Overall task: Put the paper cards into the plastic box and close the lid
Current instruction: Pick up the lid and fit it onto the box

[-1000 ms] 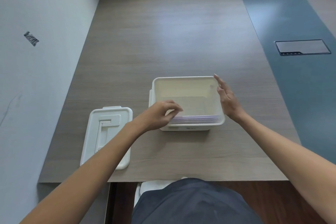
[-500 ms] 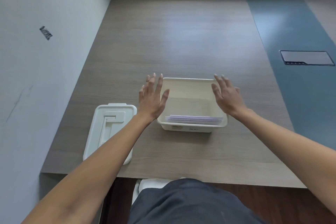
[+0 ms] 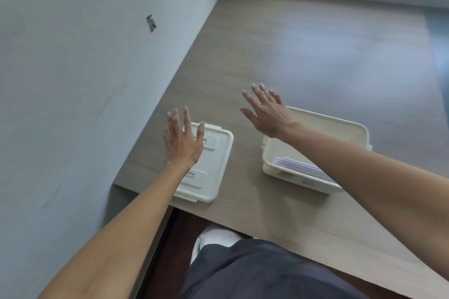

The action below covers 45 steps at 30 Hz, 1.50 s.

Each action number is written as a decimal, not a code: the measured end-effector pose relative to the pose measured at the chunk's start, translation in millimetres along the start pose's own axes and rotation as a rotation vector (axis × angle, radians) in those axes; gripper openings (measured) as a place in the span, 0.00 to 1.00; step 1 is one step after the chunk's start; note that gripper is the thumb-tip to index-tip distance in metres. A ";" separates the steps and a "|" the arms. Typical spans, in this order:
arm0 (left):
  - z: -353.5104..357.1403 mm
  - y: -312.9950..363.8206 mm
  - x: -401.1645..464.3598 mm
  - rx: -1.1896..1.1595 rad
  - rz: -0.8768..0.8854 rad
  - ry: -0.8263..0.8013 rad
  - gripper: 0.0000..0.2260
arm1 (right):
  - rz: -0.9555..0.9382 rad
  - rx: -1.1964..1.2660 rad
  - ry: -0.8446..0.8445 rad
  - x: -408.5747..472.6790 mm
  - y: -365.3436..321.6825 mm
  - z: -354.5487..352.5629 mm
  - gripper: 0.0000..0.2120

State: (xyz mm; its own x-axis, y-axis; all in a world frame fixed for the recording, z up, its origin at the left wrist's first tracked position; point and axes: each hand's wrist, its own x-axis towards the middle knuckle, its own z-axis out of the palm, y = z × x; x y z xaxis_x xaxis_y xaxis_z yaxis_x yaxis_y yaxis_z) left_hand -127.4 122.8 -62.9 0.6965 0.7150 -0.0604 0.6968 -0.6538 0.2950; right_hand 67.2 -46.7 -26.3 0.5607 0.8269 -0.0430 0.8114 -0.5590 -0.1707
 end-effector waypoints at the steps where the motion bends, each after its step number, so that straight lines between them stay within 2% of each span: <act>1: -2.9 -16.1 -1.5 0.003 -0.048 -0.001 0.32 | -0.036 -0.004 -0.011 11.4 -14.6 3.5 0.30; 5: -12.5 -64.8 -14.6 -0.001 -0.210 -0.018 0.33 | -0.107 -0.031 -0.079 44.8 -60.1 23.0 0.30; 10: -10.4 -97.6 -42.0 -0.044 -0.414 0.002 0.28 | -0.063 -0.023 -0.272 72.2 -90.8 56.2 0.27; 13: 4.4 -108.9 -60.8 -0.240 -0.551 -0.064 0.22 | -0.032 0.010 -0.372 79.9 -100.8 72.8 0.24; 19: 26.2 -100.2 -75.1 -0.578 -0.839 -0.409 0.17 | -0.007 0.050 -0.481 85.7 -106.9 94.9 0.23; 24: 33.2 -95.2 -70.3 -0.952 -1.057 -0.411 0.07 | 0.054 0.129 -0.420 76.6 -99.1 106.3 0.22; 26: 35.2 -97.5 -68.7 -1.062 -1.111 -0.378 0.06 | 0.126 0.187 -0.394 74.7 -99.0 108.7 0.20; 30: 36.4 -101.0 -68.9 -1.254 -1.229 -0.295 0.14 | 0.369 0.320 -0.396 81.2 -91.5 104.3 0.13; 32: 34.7 -99.9 -70.9 -1.319 -1.288 -0.291 0.11 | 0.480 0.410 -0.416 86.7 -83.2 100.4 0.11; 36: 34.7 -100.8 -71.8 -1.398 -1.319 -0.341 0.13 | 0.571 0.554 -0.363 98.7 -64.4 93.0 0.06; 39: 24.0 -96.2 -65.0 -1.437 -1.270 -0.319 0.09 | 0.607 0.615 -0.285 105.6 -53.4 80.1 0.05; 42: 7.6 -90.9 -43.2 -1.455 -1.174 -0.240 0.01 | 0.638 0.669 -0.231 112.8 -39.8 57.5 0.09; 45: -8.7 -78.9 -12.2 -1.453 -1.035 -0.196 0.01 | 0.674 0.697 -0.146 113.1 -12.3 38.1 0.13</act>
State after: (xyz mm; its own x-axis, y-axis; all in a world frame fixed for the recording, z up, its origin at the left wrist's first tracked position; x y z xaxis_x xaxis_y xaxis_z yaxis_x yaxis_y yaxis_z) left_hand -192.4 167.8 -77.2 0.2028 0.5435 -0.8145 0.1999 0.7913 0.5778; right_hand 114.4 56.0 -66.5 0.8069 0.3733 -0.4578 0.0232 -0.7944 -0.6069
